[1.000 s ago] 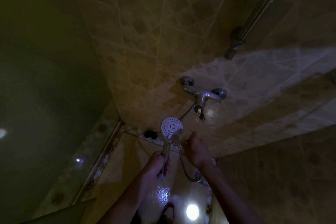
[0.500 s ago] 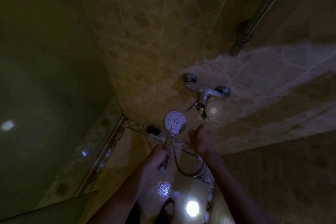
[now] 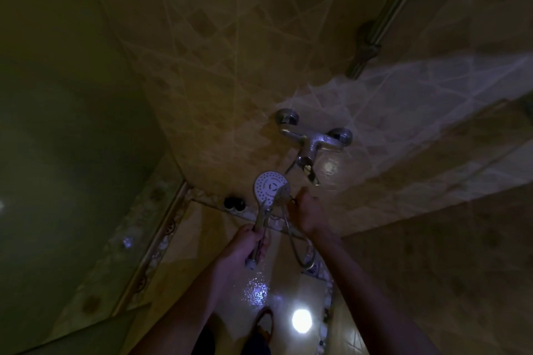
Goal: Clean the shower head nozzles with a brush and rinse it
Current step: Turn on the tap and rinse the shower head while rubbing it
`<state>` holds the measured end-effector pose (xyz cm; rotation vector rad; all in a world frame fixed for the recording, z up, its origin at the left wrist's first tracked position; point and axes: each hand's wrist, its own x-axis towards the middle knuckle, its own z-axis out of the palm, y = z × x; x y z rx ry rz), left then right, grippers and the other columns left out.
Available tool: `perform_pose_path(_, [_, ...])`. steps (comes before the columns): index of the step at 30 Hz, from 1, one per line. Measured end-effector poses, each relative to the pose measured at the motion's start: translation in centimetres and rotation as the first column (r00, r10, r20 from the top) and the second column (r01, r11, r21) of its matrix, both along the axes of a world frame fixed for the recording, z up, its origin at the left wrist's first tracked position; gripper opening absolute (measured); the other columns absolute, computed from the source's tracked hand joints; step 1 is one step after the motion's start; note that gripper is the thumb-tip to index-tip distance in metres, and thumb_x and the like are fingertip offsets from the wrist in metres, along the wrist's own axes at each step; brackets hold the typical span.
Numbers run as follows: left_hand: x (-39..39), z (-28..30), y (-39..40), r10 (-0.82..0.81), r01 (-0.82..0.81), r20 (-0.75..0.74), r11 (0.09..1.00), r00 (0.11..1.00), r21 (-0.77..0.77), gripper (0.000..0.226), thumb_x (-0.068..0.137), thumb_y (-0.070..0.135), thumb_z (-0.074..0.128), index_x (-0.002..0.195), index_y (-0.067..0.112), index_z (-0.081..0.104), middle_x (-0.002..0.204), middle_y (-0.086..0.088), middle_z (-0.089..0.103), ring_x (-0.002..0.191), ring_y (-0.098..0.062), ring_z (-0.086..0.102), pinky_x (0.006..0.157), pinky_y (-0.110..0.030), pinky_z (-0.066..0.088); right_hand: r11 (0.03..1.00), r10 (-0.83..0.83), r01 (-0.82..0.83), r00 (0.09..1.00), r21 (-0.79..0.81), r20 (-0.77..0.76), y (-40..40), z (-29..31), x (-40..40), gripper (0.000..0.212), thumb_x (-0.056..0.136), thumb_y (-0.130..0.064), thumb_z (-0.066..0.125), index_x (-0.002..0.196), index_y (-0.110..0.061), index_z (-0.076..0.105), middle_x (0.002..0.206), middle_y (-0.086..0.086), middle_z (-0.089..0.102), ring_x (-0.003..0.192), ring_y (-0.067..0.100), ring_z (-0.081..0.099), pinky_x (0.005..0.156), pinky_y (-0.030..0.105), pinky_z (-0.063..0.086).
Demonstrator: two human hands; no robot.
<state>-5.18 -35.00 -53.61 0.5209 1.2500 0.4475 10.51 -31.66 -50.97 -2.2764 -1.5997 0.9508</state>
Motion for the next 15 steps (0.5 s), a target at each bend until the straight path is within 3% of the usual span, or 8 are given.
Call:
perform_pose_path(6, [-0.8,0.4,0.2,0.007,-0.007,0.029,1.000,1.000,-0.017,0.018,0.098,0.007,0.038,0.081,0.010,0.043,0.063,-0.008,0.045,0.035,-0.010,0.045,0.035,-0.017,0.037,0.999,-0.049,0.049,0.999,-0.016,-0.023,-1.9,0.3,0.5,0.022,0.095,-0.026,0.052,0.093,-0.009,0.038,0.098,0.024,0.065,0.090,0.036,0.063,0.063,0.028,0.035])
perform_pose_path(11, [-1.0,0.4,0.0,-0.046,0.046,0.012,0.999,0.999,0.004,0.014,0.098,0.007,0.037,0.086,0.008,0.043,0.065,-0.009,0.045,0.035,-0.010,0.046,0.035,-0.017,0.036,0.999,-0.031,0.032,0.998,0.007,-0.057,-3.3,0.4,-1.4,0.021,0.095,-0.026,0.052,0.093,-0.012,0.036,0.097,0.023,0.067,0.088,0.035,0.066,0.066,0.037,0.047])
perform_pose_path(15, [-1.1,0.3,-0.1,-0.089,0.089,0.027,0.996,0.996,0.007,0.016,0.099,0.006,0.036,0.085,0.009,0.044,0.063,-0.010,0.045,0.036,-0.012,0.045,0.034,-0.017,0.035,0.994,-0.088,0.091,0.994,0.058,-0.059,-2.8,0.6,-2.1,0.021,0.093,-0.022,0.054,0.093,-0.015,0.034,0.103,0.024,0.066,0.094,0.038,0.063,0.064,0.028,0.035])
